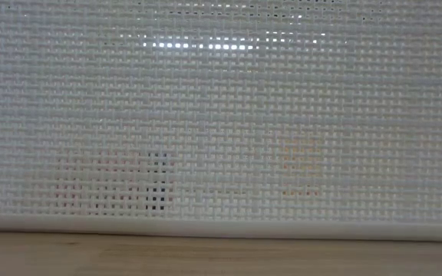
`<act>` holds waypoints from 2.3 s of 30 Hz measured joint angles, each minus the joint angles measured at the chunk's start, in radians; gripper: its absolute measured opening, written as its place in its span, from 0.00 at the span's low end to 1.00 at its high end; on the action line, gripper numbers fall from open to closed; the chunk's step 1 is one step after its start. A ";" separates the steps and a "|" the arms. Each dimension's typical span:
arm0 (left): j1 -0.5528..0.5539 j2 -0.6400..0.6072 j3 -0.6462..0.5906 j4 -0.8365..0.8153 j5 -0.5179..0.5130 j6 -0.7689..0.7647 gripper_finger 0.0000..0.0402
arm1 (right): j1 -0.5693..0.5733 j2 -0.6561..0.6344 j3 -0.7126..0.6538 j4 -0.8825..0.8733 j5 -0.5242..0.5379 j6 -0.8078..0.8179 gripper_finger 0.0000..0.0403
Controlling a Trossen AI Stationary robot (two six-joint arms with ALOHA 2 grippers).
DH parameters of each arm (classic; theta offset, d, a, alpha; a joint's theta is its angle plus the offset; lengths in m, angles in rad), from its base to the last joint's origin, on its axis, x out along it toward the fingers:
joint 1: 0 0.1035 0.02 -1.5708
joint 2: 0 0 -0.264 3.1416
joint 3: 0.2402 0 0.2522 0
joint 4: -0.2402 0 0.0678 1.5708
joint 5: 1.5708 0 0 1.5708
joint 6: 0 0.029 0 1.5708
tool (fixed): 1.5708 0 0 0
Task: Pick & place medical supplies in basket/bin
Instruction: Put the bottom white rolled gauze into the white bin
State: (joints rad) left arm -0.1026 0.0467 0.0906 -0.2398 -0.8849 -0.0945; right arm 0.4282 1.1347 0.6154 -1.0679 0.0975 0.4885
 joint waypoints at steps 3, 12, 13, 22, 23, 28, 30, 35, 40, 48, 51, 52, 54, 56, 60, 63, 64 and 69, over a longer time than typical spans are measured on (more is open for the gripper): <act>0.000 0.000 0.000 0.000 -0.002 -0.012 0.49 | 0.000 0.003 -0.050 0.086 -0.040 0.001 0.86; 0.000 0.000 0.000 0.000 -0.003 -0.024 0.49 | 0.000 0.008 -0.151 0.205 -0.056 0.111 0.71; 0.000 0.000 0.000 0.000 -0.003 -0.024 0.49 | 0.000 0.008 -0.159 0.219 -0.056 0.111 0.69; 0.000 0.000 0.000 0.000 -0.003 -0.026 0.49 | 0.000 0.007 -0.182 0.268 -0.059 0.242 0.46; 0.000 0.000 0.000 0.000 -0.003 -0.027 0.49 | 0.000 0.007 -0.182 0.269 -0.057 0.266 0.43; 0.000 0.000 0.000 0.000 -0.003 -0.027 0.49 | 0.000 0.008 -0.180 0.265 -0.049 0.347 0.26; 0.000 0.000 0.000 0.000 -0.003 -0.027 0.49 | 0.000 0.010 -0.164 0.269 -0.054 0.348 0.21; 0.000 0.000 0.000 0.001 0.031 -0.027 0.49 | 0.000 0.009 -0.059 0.242 -0.058 0.338 0.15; 0.000 0.000 0.000 0.001 0.042 -0.027 0.49 | 0.000 0.009 0.130 0.066 -0.058 0.373 0.17; 0.000 0.000 0.000 0.001 0.042 -0.027 0.49 | 0.000 0.008 0.492 -0.205 0.052 0.522 0.17; 0.000 0.000 0.000 0.001 0.042 -0.026 0.49 | -0.008 0.010 0.616 -0.160 0.188 0.499 0.17; 0.000 0.000 0.000 0.001 0.042 -0.026 0.49 | -0.016 0.013 0.653 -0.125 0.239 0.473 0.17; 0.000 0.000 0.000 0.001 0.042 -0.026 0.49 | -0.033 0.023 0.719 -0.072 0.315 0.397 0.17; 0.000 0.000 0.000 0.001 0.042 -0.025 0.49 | -0.057 0.044 0.781 0.005 0.365 0.295 0.17; 0.000 0.000 0.000 0.001 0.042 -0.025 0.49 | -0.115 0.120 0.885 0.195 0.383 0.050 0.17; 0.000 0.000 0.000 0.001 0.042 -0.024 0.49 | -0.152 0.217 0.967 0.303 0.355 -0.126 0.18; 0.000 0.000 0.000 0.001 0.042 -0.024 0.49 | -0.163 0.255 1.000 0.322 0.326 -0.174 0.18; 0.000 0.000 0.000 0.001 0.049 -0.024 0.49 | -0.188 0.486 1.200 0.260 0.187 -0.335 0.18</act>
State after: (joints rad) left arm -0.1026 0.0467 0.0906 -0.2390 -0.8362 -0.1184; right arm 0.2400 1.6204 1.8155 -0.8077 0.2842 0.1535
